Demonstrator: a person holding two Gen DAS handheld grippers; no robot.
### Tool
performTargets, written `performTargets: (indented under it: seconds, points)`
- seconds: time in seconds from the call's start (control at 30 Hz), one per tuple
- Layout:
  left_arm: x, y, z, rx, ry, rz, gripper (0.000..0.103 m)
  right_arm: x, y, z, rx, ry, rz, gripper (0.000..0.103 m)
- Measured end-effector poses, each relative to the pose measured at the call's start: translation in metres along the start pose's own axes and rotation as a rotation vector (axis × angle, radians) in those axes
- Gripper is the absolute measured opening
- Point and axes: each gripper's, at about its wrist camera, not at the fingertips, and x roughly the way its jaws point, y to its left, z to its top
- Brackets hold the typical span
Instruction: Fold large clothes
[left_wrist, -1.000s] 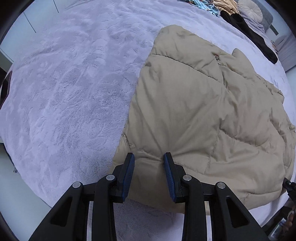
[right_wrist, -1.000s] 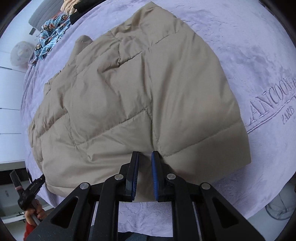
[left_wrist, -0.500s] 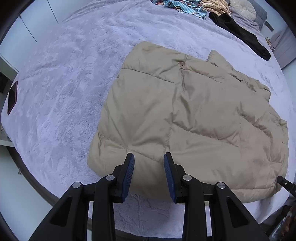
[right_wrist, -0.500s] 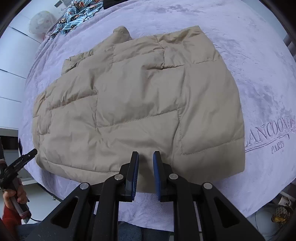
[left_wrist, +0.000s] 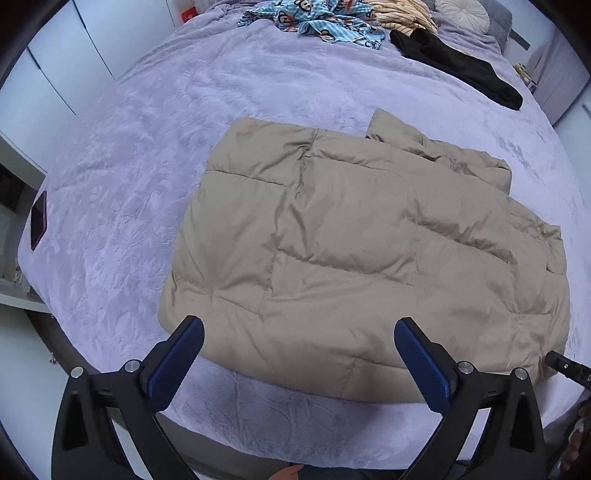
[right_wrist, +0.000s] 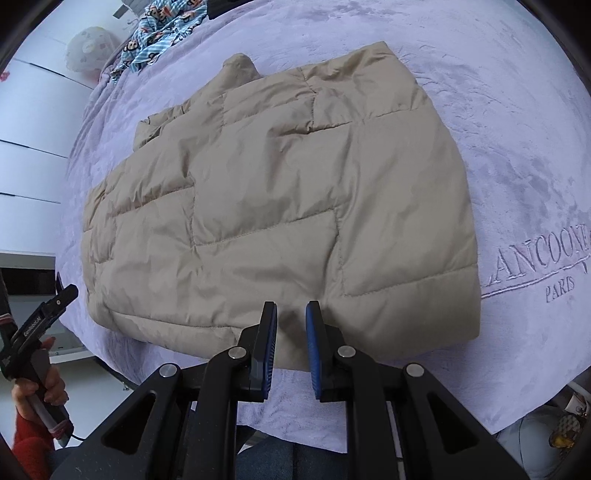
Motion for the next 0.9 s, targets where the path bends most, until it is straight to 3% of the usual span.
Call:
performTargets:
  seconds: [0.23,0.37,0.47,0.6,0.73,0.83,0.9]
  points:
    - [-0.011,-0.019,-0.009,0.017,-0.004,0.048,0.103,0.000,-0.011,0.000,0.022,0.017,0.052,0.019]
    - [-0.017,-0.022,-0.015,0.035,-0.009,0.047,0.103,0.007,-0.008,0.002,0.004,0.030,0.044,0.039]
    - [-0.017,-0.016,-0.015,0.056,-0.007,0.043,0.103,0.007,0.005,0.002,-0.006,0.022,0.045,0.039]
    - [-0.006,0.005,-0.005,0.107,-0.002,0.041,0.103,0.008,0.026,-0.002,0.032,-0.033,0.033,0.061]
    - [0.005,0.037,0.009,0.164,0.033,-0.017,0.103,0.023,0.052,-0.010,0.121,-0.050,0.023,0.062]
    - [0.015,0.058,0.020,0.211,0.026,-0.005,0.103,0.036,0.078,-0.020,0.184,-0.068,0.031,0.076]
    - [0.024,0.071,0.028,0.231,0.036,-0.015,0.103,0.047,0.098,-0.026,0.204,-0.066,0.027,0.080]
